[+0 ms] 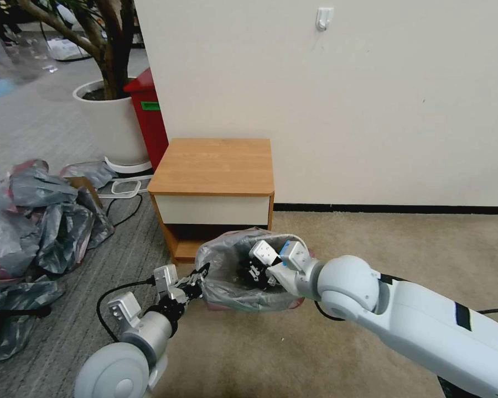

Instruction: Pick up the garbage bag from the table and place it over the trash can.

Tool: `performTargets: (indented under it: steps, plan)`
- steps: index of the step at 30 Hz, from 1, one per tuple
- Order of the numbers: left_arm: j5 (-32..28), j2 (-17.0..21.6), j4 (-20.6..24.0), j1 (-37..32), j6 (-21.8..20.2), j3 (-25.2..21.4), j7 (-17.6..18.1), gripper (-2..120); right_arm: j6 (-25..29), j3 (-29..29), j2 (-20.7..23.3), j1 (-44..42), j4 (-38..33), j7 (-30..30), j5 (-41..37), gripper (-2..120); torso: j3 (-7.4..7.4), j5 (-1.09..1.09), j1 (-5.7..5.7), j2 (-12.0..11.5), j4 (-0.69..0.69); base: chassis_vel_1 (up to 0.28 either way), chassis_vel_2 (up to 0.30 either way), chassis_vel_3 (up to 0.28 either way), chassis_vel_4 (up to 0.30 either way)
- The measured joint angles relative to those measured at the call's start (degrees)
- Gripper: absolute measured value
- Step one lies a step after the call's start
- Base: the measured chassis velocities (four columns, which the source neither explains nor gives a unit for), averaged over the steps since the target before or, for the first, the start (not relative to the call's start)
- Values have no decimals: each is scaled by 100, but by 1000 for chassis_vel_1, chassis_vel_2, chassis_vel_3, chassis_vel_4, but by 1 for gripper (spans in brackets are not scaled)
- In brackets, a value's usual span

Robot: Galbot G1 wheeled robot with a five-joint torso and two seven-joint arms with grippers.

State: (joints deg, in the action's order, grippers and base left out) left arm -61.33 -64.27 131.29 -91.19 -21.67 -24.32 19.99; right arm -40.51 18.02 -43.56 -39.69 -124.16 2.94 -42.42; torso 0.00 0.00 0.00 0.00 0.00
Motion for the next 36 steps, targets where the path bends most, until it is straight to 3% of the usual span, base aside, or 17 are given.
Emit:
performTargets:
  steps: [4, 9, 11, 15, 18, 24, 28, 30, 33, 36]
  plan:
    - [-56, 11, -32, -91, -177, -46, 18, 8, 227, -1099, 183, -1107, -485, 110, -32, 0, -1, 1, 0, 0, -1, 0, 0, 0, 0]
    - [-124, 52, -5, -232, -373, -82, 23, 8, 697, -1833, 145, -2167, -787, 704, 33, 6, -1, 0, 0, 0, -1, 0, 0, 0, 0]
    - [-197, 96, 33, -336, -486, -133, 23, 8, 953, -2333, -167, -2817, -893, 972, 364, 17, -1, 0, 0, 1, -1, 0, 0, 0, 0]
    - [-293, 120, 65, -427, -597, -197, 25, 8, 1287, -2828, -653, -3504, -905, 1032, 1013, 26, -1, 1, 0, 1, 1, 0, 0, 0, 0]
    - [-333, 134, 87, -545, -700, -223, 41, 8, 1810, -3359, -1443, -4446, -901, 1039, 1854, 42, -1, 0, 0, 1, -1, 0, 0, 0, 0]
    - [-313, 124, 108, -724, -720, -225, 43, 8, 2601, -3579, -2218, -5192, -900, 1029, 2774, 60, -1, -1, 0, 1, -1, 0, 0, 0, 0]
    - [-83, 108, 127, -913, -720, -232, 24, 8, 3139, -3592, -2738, -5548, -838, 1031, 3276, 79, -1, -1, 0, 1, 0, 0, 0, 0, 0]
    - [-81, 107, 130, -917, -720, -233, 24, 8, 3159, -3591, -2753, -5559, -834, 1031, 3291, 80, -1, -1, 0, 1, 0, 0, 0, 0, 0]
    - [-51, 83, 213, -1045, -744, -257, 21, 8, 3438, -3624, -2933, -5691, -744, 1073, 3404, 96, -1, 0, 0, 1, 0, 0, 0, 0, 0]
    - [-47, 77, 206, -1067, -773, -256, 16, 8, 3544, -3665, -2994, -5711, -706, 1128, 3435, 99, -1, 0, 0, 1, 0, 0, 0, 0, 0]
